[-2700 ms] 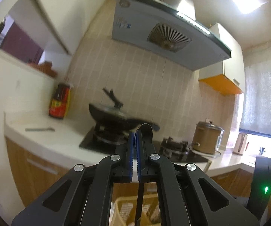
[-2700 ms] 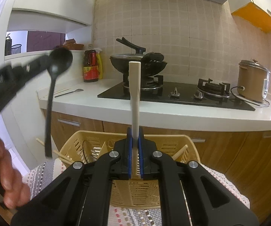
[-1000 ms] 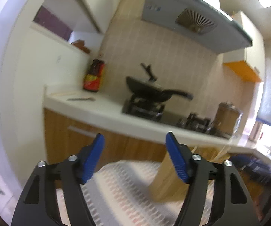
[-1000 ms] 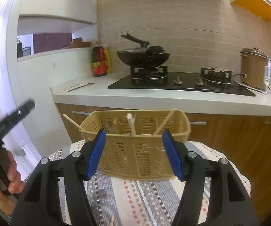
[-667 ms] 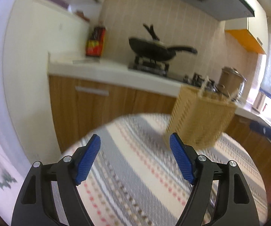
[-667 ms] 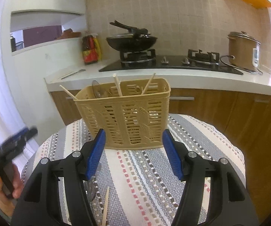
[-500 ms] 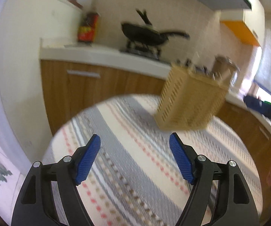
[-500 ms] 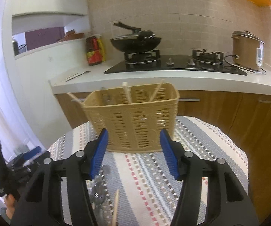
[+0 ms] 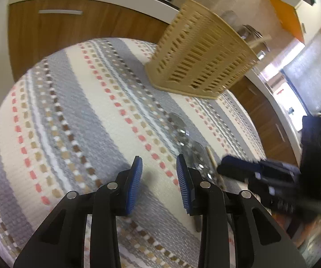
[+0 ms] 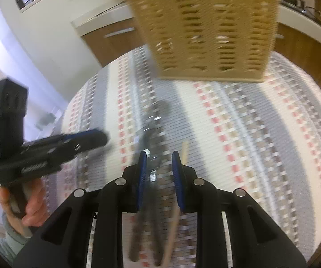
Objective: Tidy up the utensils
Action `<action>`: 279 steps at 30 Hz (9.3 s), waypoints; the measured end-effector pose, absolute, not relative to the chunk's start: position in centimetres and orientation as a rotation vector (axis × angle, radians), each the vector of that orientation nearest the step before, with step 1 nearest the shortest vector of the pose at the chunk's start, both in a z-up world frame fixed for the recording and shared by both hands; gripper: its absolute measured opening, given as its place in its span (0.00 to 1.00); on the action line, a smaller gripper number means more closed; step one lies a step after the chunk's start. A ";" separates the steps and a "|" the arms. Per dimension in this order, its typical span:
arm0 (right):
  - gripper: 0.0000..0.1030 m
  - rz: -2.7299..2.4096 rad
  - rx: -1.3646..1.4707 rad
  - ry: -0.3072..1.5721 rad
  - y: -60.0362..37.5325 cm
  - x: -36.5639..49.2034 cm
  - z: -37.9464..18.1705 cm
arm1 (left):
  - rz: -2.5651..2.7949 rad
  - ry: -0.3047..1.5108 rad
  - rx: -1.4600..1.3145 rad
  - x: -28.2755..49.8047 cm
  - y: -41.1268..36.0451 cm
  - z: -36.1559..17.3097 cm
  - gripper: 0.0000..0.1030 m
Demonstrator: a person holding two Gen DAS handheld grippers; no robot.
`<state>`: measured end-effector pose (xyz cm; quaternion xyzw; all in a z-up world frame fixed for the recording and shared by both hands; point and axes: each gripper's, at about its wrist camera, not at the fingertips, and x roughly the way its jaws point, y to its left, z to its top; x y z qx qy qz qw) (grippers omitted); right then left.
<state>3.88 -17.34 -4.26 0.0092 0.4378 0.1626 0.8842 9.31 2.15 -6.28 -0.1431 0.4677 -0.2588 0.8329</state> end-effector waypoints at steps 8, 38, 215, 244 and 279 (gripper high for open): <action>0.20 0.286 -0.129 0.904 -15.1 2.1 -5.3 | -0.566 0.994 -0.277 8.3 2.3 -5.8 0.29; 0.10 0.199 0.081 0.980 -23.0 2.9 -5.3 | -0.605 1.067 0.025 6.4 -2.9 -6.3 0.02; 0.04 0.105 -0.011 1.111 -22.5 4.0 -5.7 | -0.508 1.219 0.117 12.0 -5.9 -5.3 0.44; 0.04 0.189 -0.031 0.860 -22.7 -0.1 1.6 | -0.542 0.815 0.061 6.4 -6.6 2.3 0.30; 0.04 0.190 -0.061 0.500 -21.8 -1.0 18.1 | -0.412 0.228 -0.052 8.0 -4.0 19.2 0.30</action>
